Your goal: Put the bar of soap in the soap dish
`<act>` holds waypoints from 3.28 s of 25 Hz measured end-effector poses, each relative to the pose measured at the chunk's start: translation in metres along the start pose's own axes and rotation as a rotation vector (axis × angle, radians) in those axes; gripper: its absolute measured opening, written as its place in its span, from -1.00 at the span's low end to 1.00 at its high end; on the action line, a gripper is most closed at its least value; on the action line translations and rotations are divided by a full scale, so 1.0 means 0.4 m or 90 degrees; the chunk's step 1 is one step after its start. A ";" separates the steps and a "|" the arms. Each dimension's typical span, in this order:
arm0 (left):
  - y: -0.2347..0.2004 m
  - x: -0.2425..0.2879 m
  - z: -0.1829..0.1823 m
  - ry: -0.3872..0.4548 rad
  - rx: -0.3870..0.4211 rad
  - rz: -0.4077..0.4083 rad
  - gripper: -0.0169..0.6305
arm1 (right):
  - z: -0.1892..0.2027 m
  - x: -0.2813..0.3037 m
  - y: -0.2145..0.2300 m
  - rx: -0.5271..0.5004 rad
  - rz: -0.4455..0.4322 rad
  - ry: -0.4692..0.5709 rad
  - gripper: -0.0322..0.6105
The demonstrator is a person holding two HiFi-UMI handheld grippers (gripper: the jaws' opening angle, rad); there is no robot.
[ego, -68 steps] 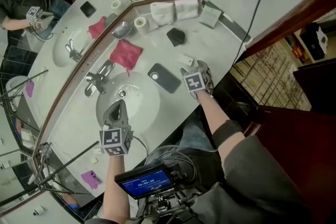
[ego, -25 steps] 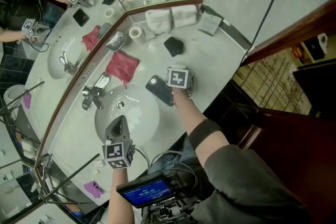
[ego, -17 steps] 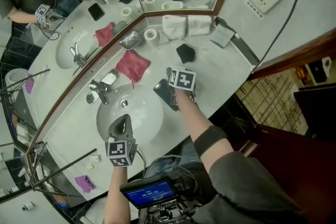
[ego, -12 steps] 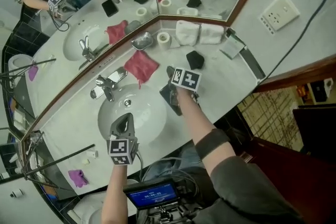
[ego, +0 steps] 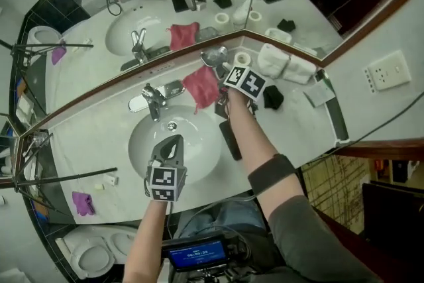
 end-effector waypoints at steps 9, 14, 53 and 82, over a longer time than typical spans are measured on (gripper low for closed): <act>-0.027 0.006 0.036 0.001 -0.032 -0.032 -0.95 | -0.085 0.103 -0.121 0.063 -0.112 0.034 0.19; -0.044 -0.003 0.058 -0.004 -0.043 -0.048 -0.95 | -0.086 0.145 -0.129 0.067 -0.129 0.038 0.19; -0.054 -0.081 0.042 -0.003 -0.025 -0.065 -0.95 | -0.076 0.117 -0.086 0.057 -0.092 0.043 0.13; -0.066 -0.303 0.052 0.057 -0.008 -0.011 -0.95 | 0.091 -0.420 0.111 -0.428 -0.026 0.208 -0.83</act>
Point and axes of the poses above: the fingertips, and each gripper's own axes: x forward along the fingers, y to its right, z out of its underside, the point moved 8 cm from there along -x, backward along the fingers, and after that the axes turned 12 degrees about z, right-handed, at the moved point
